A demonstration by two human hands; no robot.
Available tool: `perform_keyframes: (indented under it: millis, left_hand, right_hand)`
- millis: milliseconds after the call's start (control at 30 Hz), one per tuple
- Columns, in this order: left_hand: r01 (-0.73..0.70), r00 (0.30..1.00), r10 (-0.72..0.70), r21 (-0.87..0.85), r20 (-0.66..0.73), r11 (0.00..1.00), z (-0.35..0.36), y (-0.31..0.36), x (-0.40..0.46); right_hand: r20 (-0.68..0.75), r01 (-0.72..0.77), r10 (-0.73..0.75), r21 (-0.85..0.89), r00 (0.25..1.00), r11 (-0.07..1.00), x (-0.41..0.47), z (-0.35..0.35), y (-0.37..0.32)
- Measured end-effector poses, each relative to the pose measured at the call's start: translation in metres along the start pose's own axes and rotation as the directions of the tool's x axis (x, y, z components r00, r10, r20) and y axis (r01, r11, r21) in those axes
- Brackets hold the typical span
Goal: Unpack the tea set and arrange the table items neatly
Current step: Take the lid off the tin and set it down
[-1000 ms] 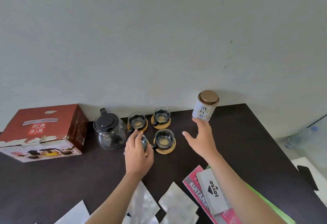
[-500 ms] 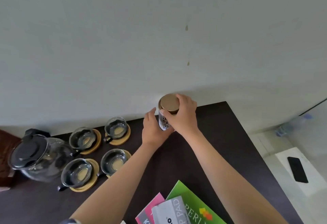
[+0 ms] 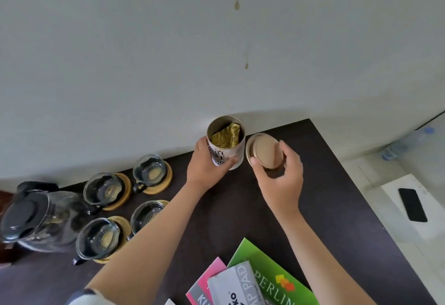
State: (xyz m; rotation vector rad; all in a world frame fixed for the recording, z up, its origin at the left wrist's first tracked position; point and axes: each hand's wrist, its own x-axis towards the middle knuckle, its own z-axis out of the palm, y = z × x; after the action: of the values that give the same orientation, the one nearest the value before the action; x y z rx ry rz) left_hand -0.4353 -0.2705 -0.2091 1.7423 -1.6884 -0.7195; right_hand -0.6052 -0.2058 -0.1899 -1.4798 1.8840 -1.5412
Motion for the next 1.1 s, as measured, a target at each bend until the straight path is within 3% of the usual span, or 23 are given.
perform_keyframes:
  millis: [133, 300, 400, 733, 933, 1100]
  left_hand:
    - [-0.002, 1.0, 0.002, -0.002, 0.0, 1.0, 0.001, -0.002, -0.001]
    - [-0.014, 1.0, 0.014, 0.009, -0.01, 1.0, 0.002, -0.002, 0.0]
    - [-0.018, 1.0, 0.018, 0.012, -0.013, 1.0, 0.003, -0.002, -0.001]
    - [-0.003, 0.999, 0.005, 0.045, -0.036, 0.999, -0.007, -0.014, -0.005]
    - [0.019, 1.0, -0.019, 0.014, -0.023, 1.0, -0.017, -0.017, -0.013]
    - [0.165, 0.986, -0.165, -0.015, 0.002, 0.986, -0.023, -0.01, -0.034]
  right_hand:
    - [0.129, -0.095, 0.111, -0.12, 0.985, 0.988, -0.04, -0.007, 0.021]
    - [0.369, -0.048, 0.124, -0.21, 0.921, 0.977, -0.067, 0.014, 0.025]
    - [0.438, 0.002, 0.093, -0.21, 0.894, 0.978, -0.075, 0.031, 0.024]
    - [0.443, 0.045, 0.064, -0.232, 0.894, 0.972, -0.083, 0.048, 0.031]
    - [0.493, -0.003, 0.125, -0.241, 0.861, 0.971, -0.083, 0.047, 0.028]
    - [0.491, -0.11, 0.202, -0.209, 0.848, 0.972, -0.087, 0.03, 0.013]
